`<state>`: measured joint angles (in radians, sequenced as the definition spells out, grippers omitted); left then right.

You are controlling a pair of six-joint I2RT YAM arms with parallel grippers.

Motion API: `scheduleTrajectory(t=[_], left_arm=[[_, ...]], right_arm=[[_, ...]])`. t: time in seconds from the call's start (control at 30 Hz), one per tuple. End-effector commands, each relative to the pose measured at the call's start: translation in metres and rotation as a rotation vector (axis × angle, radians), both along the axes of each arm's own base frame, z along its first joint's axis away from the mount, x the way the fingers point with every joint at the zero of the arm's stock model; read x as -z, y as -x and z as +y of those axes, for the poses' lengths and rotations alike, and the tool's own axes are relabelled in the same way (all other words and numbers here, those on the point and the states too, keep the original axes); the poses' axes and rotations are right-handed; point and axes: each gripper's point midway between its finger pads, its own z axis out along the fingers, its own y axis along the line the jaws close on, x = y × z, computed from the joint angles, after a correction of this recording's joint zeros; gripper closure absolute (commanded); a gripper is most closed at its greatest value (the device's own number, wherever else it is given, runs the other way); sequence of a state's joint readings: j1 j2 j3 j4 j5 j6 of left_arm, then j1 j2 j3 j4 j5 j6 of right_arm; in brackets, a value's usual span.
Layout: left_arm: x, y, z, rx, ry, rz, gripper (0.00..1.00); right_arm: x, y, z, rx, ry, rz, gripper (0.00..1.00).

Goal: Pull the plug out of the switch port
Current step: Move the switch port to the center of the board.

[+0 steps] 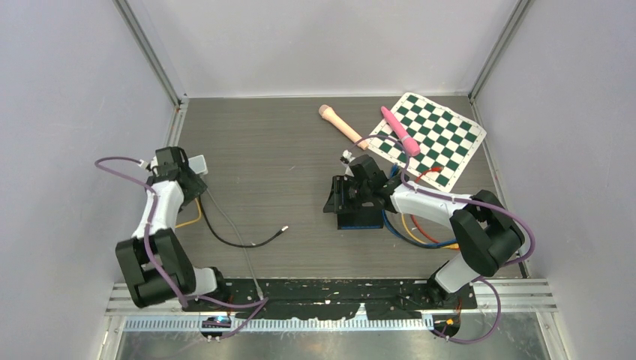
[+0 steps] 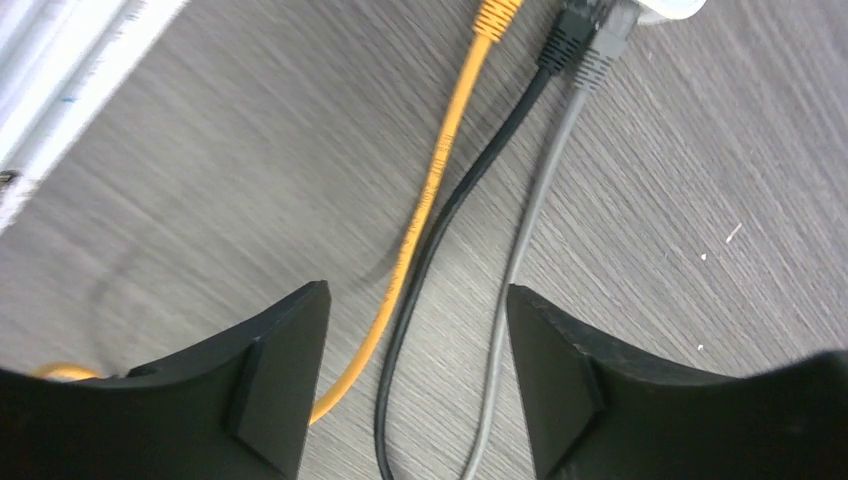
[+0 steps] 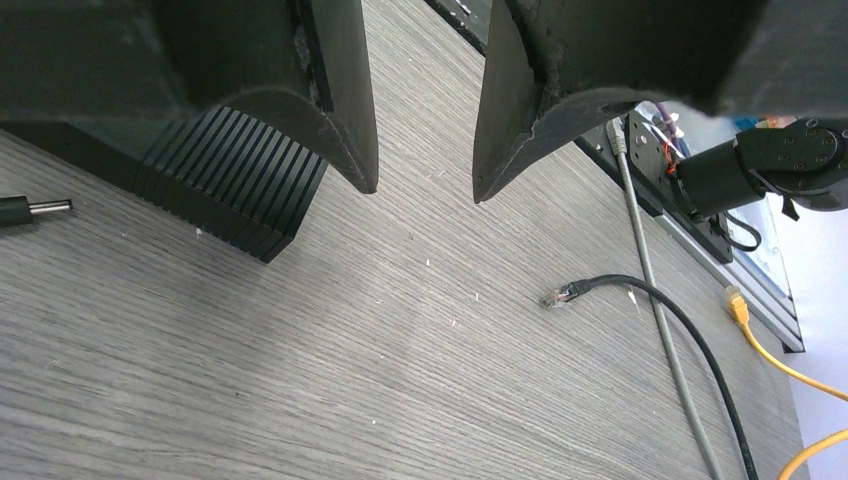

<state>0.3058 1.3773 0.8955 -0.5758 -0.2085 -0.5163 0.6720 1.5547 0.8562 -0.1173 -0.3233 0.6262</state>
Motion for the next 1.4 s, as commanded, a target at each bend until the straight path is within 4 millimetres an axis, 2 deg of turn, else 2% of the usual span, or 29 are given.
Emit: scheduleTrajectory(t=[0.0, 0.1, 0.13, 0.3, 0.37, 0.47, 0.6, 0.73, 0.9, 1.0, 1.2, 1.37], left_arm=[[-0.017, 0.021, 0.015, -0.130, -0.114, -0.042, 0.23], [-0.013, 0.032, 0.017, -0.163, -0.126, -0.009, 0.20], [-0.011, 0.035, 0.018, -0.172, -0.131, 0.005, 0.16], [0.000, 0.035, 0.019, -0.174, -0.116, 0.069, 0.08], [0.008, 0.033, 0.020, -0.160, -0.092, 0.110, 0.08], [0.016, 0.025, 0.010, -0.114, -0.021, 0.122, 0.15], [0.018, 0.014, -0.017, -0.037, 0.108, 0.033, 0.16], [0.026, 0.013, -0.062, 0.059, 0.313, 0.025, 0.19], [0.046, 0.021, -0.085, 0.105, 0.385, 0.051, 0.23], [0.053, 0.022, -0.105, 0.163, 0.457, 0.039, 0.29], [0.051, 0.018, -0.151, 0.356, 0.467, 0.053, 0.29], [0.055, 0.019, -0.171, 0.424, 0.443, 0.077, 0.30]], right_arm=[[-0.020, -0.004, 0.004, -0.040, -0.041, -0.060, 0.53], [-0.021, -0.004, 0.005, -0.054, -0.030, -0.054, 0.53], [-0.021, -0.004, 0.005, -0.058, -0.026, -0.055, 0.53], [-0.024, -0.005, 0.006, -0.055, -0.031, -0.050, 0.53], [-0.025, -0.004, 0.006, -0.052, -0.036, -0.044, 0.53], [-0.025, -0.003, 0.006, -0.049, -0.038, -0.039, 0.53], [-0.022, -0.002, 0.003, -0.040, -0.033, -0.036, 0.53], [-0.020, -0.001, 0.005, -0.035, -0.045, -0.028, 0.53], [-0.019, -0.001, 0.006, -0.023, -0.056, -0.021, 0.53], [-0.018, 0.000, 0.004, -0.017, -0.058, -0.023, 0.53], [-0.012, 0.001, 0.003, -0.016, -0.050, -0.017, 0.53], [-0.011, 0.002, 0.001, -0.009, -0.052, -0.015, 0.53]])
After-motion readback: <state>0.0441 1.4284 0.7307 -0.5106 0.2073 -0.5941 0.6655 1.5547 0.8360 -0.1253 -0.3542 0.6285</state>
